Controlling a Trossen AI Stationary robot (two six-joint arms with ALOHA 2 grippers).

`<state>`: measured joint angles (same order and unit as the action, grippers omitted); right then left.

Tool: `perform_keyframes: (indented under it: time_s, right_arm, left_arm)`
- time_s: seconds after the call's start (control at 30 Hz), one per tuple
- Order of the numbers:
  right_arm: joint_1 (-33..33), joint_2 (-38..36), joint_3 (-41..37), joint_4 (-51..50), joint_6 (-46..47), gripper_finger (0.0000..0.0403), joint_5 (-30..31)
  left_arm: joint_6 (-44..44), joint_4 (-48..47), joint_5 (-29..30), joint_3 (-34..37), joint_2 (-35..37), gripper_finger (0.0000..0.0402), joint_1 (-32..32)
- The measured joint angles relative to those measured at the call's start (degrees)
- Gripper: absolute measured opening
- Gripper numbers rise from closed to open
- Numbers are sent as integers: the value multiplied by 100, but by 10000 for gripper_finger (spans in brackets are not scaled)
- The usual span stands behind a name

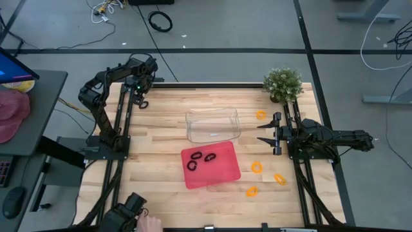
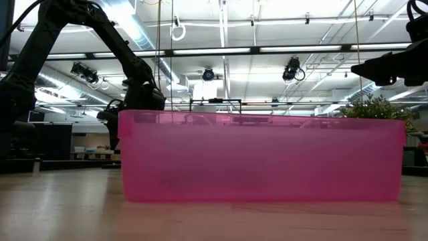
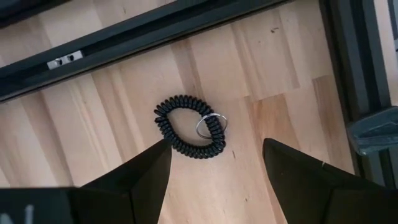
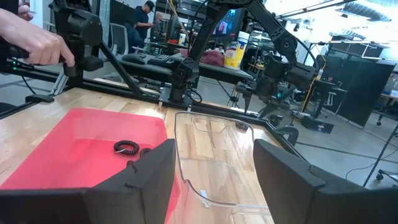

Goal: Sort spring keychains
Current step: Put the black spring keychain into the red bin

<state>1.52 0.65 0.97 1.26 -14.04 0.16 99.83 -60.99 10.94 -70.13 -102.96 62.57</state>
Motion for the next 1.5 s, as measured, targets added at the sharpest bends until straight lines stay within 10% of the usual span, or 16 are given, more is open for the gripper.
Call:
perform_keyframes:
  time_s: [1.5]
  right_arm:
    - [-2, 1, 2, 0, 0, 222, 0]
  left_arm:
    - [-188, 238, 191, 44, -278, 238, 166]
